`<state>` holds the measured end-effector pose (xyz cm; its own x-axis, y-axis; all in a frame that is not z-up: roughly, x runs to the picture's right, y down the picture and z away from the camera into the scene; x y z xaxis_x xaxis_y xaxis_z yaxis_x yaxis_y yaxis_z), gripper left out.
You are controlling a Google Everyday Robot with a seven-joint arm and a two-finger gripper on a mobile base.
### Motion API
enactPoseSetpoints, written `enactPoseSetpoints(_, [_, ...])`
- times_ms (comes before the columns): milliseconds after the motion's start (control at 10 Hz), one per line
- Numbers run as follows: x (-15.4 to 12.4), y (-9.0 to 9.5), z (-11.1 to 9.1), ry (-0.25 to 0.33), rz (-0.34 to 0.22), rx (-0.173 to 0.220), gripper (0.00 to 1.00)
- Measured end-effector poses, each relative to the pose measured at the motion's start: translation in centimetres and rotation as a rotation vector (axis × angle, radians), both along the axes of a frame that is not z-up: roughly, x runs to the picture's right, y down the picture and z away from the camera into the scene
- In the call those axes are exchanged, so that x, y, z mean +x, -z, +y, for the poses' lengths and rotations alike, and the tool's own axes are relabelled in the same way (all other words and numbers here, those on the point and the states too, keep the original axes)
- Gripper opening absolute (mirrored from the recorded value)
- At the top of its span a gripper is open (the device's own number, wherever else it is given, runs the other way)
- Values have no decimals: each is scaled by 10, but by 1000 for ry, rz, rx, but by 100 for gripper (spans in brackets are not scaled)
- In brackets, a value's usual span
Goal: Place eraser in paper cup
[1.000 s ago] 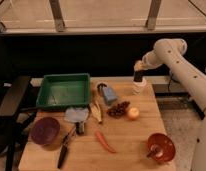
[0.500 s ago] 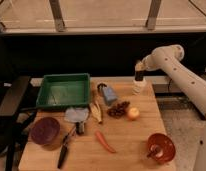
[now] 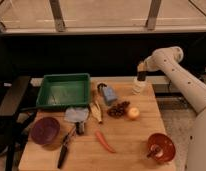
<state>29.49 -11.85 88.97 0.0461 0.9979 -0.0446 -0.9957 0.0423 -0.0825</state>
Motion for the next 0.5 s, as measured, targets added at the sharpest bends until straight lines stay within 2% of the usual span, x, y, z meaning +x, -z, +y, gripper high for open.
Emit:
enactPoseSetpoints(200, [15,-13,5,-24,14,-8,12])
enactPoseSetpoints(500, [16,-27,12,-63,3,-18,43])
